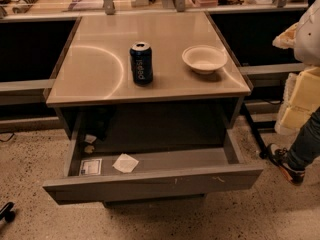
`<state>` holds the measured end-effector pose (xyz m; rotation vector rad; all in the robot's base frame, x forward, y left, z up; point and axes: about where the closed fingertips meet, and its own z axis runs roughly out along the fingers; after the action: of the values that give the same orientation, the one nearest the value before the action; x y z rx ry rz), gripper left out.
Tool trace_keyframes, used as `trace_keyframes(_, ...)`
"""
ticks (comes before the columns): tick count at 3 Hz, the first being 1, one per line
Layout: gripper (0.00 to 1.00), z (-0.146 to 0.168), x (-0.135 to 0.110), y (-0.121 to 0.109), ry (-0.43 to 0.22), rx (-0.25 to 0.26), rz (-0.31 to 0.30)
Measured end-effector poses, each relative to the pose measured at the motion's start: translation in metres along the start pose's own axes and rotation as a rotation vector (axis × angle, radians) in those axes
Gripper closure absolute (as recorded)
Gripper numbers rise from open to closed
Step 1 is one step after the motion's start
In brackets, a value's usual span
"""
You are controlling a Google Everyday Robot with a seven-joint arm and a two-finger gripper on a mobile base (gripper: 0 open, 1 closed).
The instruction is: Place pepsi can into top drawer
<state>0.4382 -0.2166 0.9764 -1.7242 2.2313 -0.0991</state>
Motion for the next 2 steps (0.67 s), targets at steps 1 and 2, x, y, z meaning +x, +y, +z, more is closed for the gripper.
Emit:
trace_keyframes(1,0.0,0.0,-0.0001,-0.0001,0.0,0.0,0.0)
trace_keyframes(2,0.0,-0.0008,-0.0024,-0.0039,-0.02,0.007,0.004)
